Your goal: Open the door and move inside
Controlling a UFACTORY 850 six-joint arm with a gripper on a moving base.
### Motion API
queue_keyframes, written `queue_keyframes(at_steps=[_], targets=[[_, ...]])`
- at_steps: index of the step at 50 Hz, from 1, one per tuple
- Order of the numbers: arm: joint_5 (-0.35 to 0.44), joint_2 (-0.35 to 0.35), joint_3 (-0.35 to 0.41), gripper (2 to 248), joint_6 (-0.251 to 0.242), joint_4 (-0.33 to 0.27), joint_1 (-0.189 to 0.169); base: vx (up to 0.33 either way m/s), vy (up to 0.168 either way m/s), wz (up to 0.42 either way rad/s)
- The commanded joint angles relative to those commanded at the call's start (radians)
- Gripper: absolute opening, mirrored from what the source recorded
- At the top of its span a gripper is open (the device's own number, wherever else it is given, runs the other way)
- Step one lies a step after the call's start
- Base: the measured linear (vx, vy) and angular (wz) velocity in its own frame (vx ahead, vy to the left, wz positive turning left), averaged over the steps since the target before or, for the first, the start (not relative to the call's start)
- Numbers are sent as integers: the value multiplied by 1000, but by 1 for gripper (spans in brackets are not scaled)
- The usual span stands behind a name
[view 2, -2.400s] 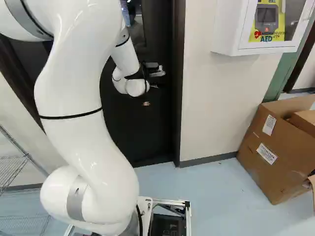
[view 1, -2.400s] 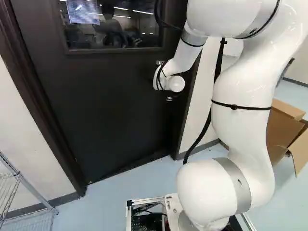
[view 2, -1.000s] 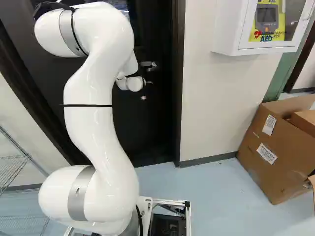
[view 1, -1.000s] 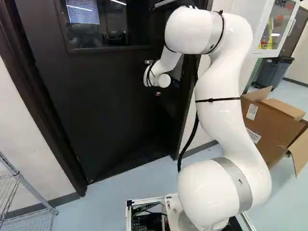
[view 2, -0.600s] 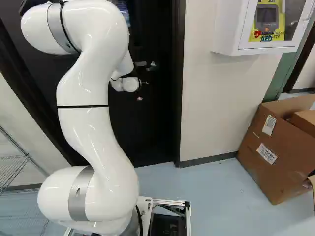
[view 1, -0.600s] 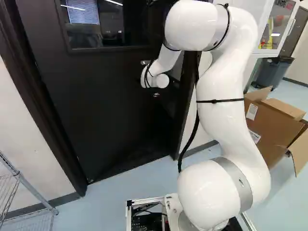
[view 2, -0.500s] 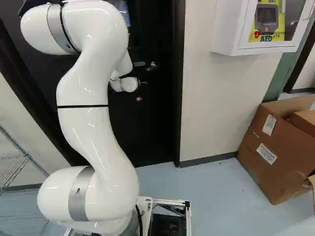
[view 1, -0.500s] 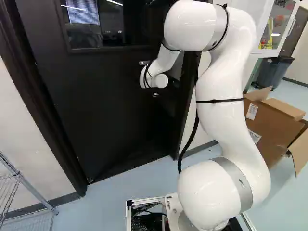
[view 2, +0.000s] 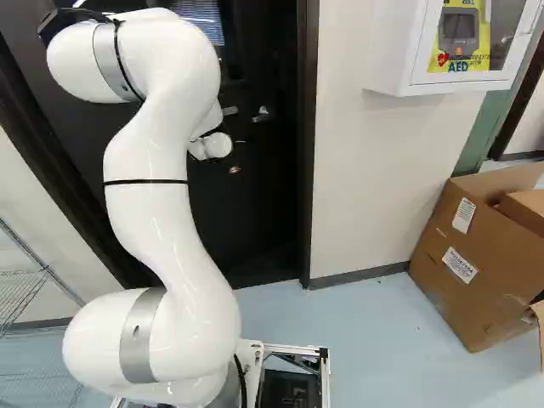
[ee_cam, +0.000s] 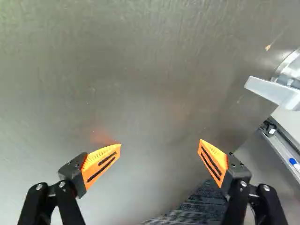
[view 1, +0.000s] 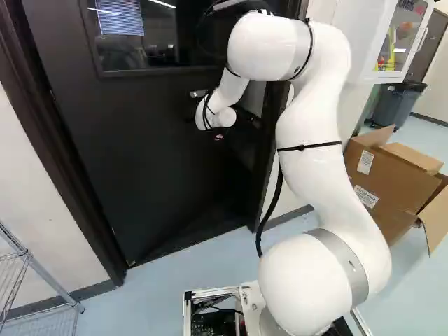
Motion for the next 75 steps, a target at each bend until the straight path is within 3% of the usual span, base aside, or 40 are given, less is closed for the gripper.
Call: queue_keyframes(at_steps=[11, 23, 75], targets=[[0, -40, -54, 247, 0, 0, 19, 0, 0, 0], [0, -38, -51, 247, 0, 0, 31, 0, 0, 0], [0, 189, 244, 247, 0, 0, 55, 0, 0, 0]])
